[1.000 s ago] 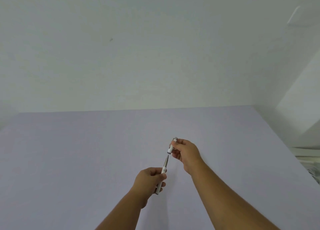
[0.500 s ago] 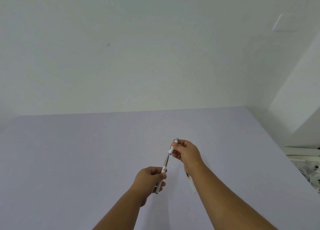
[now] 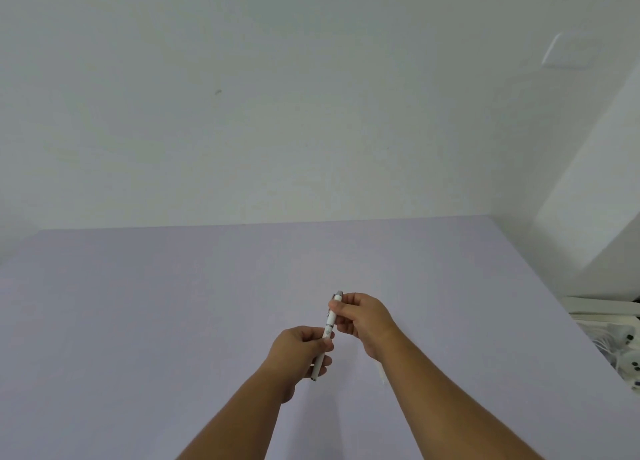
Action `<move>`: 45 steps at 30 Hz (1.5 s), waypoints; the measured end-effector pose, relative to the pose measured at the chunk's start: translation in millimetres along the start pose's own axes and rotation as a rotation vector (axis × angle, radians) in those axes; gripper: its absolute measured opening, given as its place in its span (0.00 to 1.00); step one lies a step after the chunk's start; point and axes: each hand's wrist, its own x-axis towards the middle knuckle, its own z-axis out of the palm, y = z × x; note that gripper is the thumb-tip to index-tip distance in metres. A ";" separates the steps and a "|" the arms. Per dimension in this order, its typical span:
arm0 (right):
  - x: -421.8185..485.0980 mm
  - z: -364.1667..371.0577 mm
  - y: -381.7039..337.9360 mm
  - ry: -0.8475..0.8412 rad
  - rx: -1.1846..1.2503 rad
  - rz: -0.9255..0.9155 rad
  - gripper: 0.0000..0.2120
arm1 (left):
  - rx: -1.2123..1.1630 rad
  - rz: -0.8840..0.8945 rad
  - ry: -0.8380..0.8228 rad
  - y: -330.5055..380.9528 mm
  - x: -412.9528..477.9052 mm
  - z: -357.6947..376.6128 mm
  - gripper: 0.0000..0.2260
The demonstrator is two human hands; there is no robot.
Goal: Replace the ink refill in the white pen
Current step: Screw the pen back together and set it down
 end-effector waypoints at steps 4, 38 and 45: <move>-0.5 -2.4 -3.0 -0.029 0.009 -0.005 0.04 | -0.022 -0.008 -0.018 1.3 0.5 0.4 0.05; 6.5 -34.0 87.5 0.407 -0.910 0.182 0.09 | 0.164 -0.117 0.291 -64.0 57.3 39.2 0.07; 5.9 -21.5 100.4 0.366 -0.893 0.187 0.08 | 0.230 -0.153 0.313 -74.8 66.0 46.6 0.05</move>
